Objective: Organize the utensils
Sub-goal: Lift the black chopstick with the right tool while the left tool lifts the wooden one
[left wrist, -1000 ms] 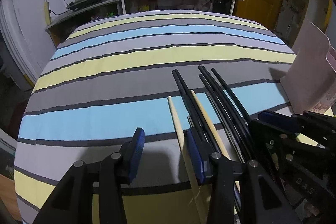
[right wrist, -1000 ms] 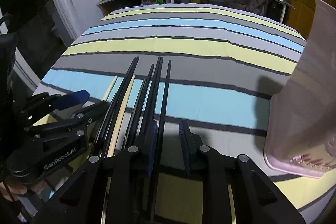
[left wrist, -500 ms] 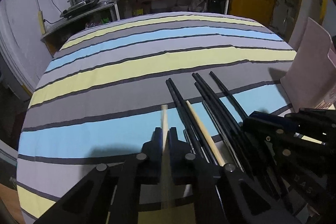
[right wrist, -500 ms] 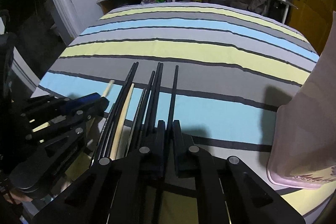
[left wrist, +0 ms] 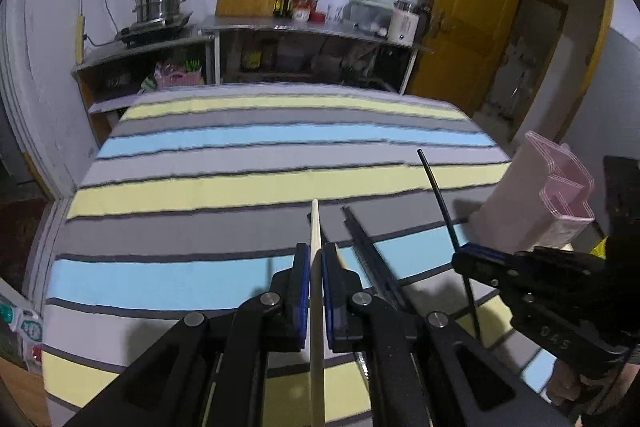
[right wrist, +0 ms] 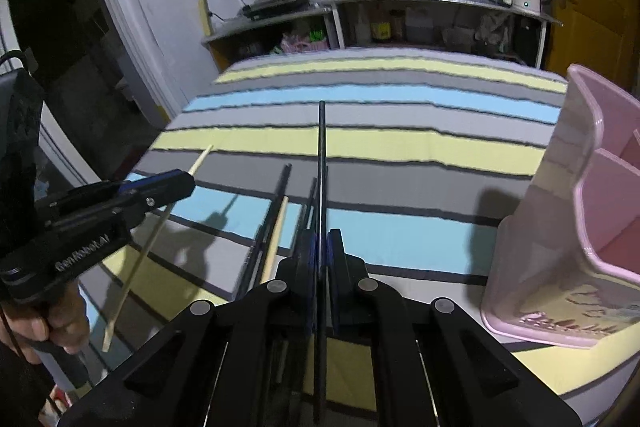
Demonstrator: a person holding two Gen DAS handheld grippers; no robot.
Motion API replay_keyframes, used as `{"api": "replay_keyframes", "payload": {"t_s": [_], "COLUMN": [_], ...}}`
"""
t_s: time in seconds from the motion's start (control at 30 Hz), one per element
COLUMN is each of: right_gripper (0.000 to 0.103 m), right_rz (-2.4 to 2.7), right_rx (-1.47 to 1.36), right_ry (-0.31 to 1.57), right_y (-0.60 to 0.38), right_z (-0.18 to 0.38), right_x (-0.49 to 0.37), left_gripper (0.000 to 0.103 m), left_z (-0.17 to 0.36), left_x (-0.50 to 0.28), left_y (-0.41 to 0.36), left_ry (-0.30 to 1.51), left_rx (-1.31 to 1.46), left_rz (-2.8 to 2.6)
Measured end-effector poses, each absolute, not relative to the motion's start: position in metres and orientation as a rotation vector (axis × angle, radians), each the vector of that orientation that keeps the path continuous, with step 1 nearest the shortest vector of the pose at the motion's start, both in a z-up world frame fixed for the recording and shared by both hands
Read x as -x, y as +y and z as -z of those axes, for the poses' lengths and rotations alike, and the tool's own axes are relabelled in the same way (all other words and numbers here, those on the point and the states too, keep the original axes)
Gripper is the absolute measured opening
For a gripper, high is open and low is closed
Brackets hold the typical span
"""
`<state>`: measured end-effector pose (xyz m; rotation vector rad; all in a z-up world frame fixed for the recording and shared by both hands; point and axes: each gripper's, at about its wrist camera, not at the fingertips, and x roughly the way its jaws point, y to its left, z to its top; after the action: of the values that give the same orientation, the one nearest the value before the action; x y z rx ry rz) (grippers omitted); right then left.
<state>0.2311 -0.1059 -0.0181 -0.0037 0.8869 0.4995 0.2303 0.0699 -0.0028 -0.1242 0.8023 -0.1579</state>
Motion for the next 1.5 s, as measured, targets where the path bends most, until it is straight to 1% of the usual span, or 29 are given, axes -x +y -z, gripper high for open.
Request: {"api": "replay_keyframes", "payload": {"t_s": [0.2,0.43,0.57,0.7,0.93,1.03,1.17,1.27,1.4,1.43,1.5], "right_gripper": [0.006,0.006,0.006,0.006,0.006,0.006,0.005,0.005,0.005,0.005,0.005], "right_rz": [-0.504,-0.496,-0.494,-0.497,-0.504,-0.501,-0.492,-0.483,-0.475,-0.475,-0.473], "right_rx": [-0.025,-0.034,-0.037,-0.034,-0.054,-0.059,-0.069,-0.068,-0.074,-0.074,-0.076], "right_ry": [0.846,0.854,0.858,0.837,0.767,0.734,0.692,0.677,0.668,0.667,0.666], "right_y": [-0.114,-0.119,-0.121,-0.124,-0.134,-0.139,-0.147,-0.151,-0.155,-0.155,-0.157], "right_z": [-0.002,0.0,0.0,-0.007,-0.036,-0.049,-0.064,-0.067,-0.069,-0.069,-0.071], "right_x": [-0.218,-0.211,-0.209,-0.204,-0.193,-0.187,-0.178,-0.172,-0.166,-0.166,-0.167], "left_gripper": [0.006,0.006,0.006,0.006,0.004,0.0,0.0,0.0,0.0,0.001,0.009], "left_z": [-0.018,0.016,0.023,0.002,-0.066,-0.087,-0.102,-0.095,-0.067,-0.057,-0.038], "left_x": [-0.215,-0.217,-0.216,-0.21,-0.186,-0.178,-0.175,-0.182,-0.197,-0.204,-0.218], "left_y": [0.073,0.07,0.071,0.069,0.063,0.055,0.043,0.042,0.05,0.052,0.053], "left_ry": [0.775,0.92,0.942,0.902,0.773,0.735,0.702,0.718,0.756,0.779,0.824], "left_rx": [0.163,0.159,0.17,0.168,0.143,0.123,0.081,0.075,0.082,0.084,0.082], "left_rz": [0.189,0.162,0.165,0.181,0.216,0.231,0.236,0.227,0.21,0.21,0.201]}}
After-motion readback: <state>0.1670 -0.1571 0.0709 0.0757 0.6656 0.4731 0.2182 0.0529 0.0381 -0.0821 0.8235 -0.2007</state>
